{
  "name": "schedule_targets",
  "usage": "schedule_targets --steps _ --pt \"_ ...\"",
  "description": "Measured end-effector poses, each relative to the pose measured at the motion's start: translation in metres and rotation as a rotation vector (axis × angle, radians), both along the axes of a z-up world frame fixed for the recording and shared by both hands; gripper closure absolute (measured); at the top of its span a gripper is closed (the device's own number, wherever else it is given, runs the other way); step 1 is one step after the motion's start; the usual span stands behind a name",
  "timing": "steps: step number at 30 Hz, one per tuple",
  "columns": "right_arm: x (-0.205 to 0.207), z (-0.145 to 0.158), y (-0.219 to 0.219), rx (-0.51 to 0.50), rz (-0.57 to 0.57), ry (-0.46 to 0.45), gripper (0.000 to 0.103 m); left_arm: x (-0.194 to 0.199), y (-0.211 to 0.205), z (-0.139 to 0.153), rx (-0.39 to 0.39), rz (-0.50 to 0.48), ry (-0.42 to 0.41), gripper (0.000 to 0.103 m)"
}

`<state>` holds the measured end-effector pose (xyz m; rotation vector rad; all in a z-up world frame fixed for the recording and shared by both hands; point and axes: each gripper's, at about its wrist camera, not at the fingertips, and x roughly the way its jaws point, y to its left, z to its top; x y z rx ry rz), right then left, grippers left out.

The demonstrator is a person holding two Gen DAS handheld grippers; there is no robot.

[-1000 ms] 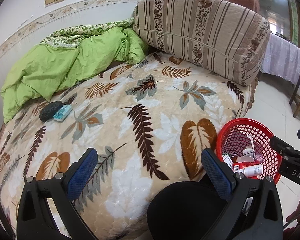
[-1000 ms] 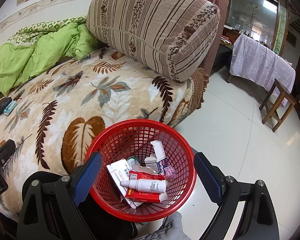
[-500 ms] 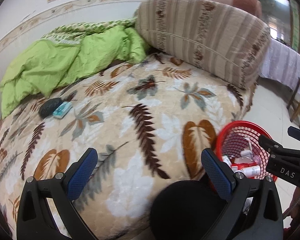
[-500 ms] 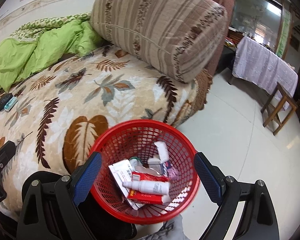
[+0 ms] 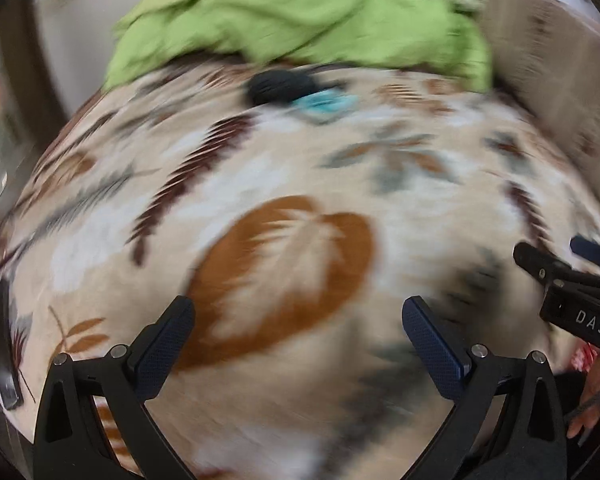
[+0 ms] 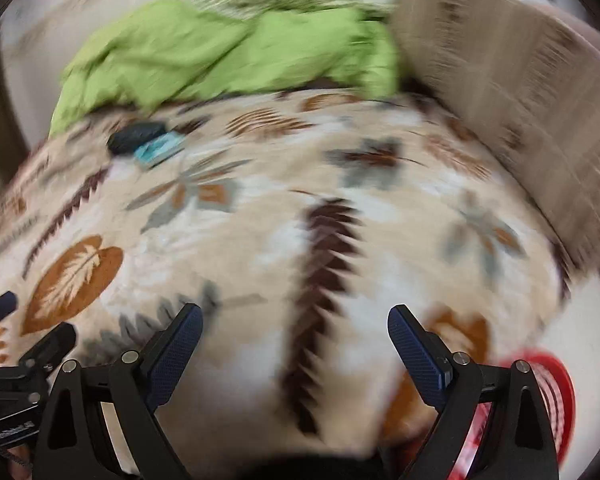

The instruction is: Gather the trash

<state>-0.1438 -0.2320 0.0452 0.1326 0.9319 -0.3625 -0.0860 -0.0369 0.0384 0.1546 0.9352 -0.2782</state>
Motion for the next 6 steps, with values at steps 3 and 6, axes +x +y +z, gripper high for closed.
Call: schedule_targets --steps 3,6 --pt "0.048 -0.027 0.008 0.077 0.048 0.078 0.008 0.034 0.02 -0.016 -0.017 0.073 0.044 0.0" --pt "0.08 -0.043 0.012 0.038 0.01 0.061 0.008 0.055 0.027 -0.026 0.006 0.126 0.018 0.0"
